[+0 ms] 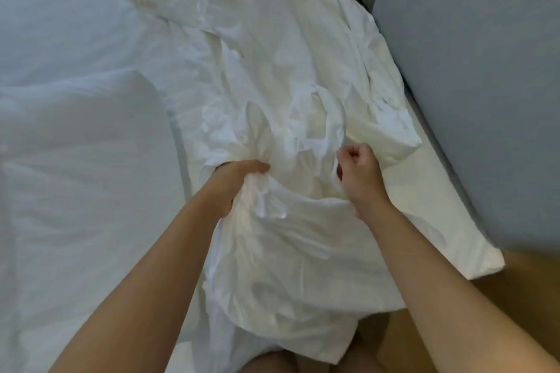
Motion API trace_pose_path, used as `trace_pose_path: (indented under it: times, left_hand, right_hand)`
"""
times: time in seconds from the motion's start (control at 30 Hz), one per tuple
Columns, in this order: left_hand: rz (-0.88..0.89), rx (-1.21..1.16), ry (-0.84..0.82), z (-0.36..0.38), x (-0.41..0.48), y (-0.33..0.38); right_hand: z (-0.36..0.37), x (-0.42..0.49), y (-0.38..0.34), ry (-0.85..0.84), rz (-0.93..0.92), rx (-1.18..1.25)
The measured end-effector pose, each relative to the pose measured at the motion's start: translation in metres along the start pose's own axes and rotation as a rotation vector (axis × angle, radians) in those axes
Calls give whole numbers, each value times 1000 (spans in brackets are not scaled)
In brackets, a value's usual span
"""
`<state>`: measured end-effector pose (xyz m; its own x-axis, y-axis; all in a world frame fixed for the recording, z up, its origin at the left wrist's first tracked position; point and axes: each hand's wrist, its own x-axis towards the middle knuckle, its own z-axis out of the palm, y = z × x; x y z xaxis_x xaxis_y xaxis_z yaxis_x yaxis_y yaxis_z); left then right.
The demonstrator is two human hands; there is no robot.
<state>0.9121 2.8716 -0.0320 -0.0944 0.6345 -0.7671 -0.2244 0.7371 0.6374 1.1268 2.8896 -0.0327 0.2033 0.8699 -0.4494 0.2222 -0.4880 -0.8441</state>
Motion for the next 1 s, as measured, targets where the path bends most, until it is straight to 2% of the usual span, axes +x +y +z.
trace_pose_path:
  times: [0.07, 0.2, 0.4, 0.47, 0.53, 0.6, 0.73, 0.87, 1.0]
  left_hand:
    - [-4, 2, -1, 3, 2, 2]
    - [-21, -18, 7, 4, 4, -1]
    - [-40, -41, 90, 16, -4, 2]
    - [-19, -99, 115, 25, -7, 4]
    - [16, -145, 146, 39, -12, 7]
    - [37, -168, 141, 58, -14, 10]
    - [32, -201, 47, 93, -18, 10]
    - [48, -327, -16, 105, -20, 3]
    - [-11, -426, -72, 113, -24, 1]
  right_hand:
    - [4, 8, 2, 56, 81, 148]
    - [9, 17, 13, -173, 239, 104]
    - [-2, 28, -18, -295, 112, 267]
    - [-21, 36, -36, -338, 140, 413]
    - [-39, 42, -47, -458, 270, 666]
    - [-46, 39, -52, -582, 406, 770]
    - [-32, 31, -46, -739, 480, 678]
    - [-24, 27, -46, -721, 433, 471]
    - [-21, 17, -41, -680, 286, 149]
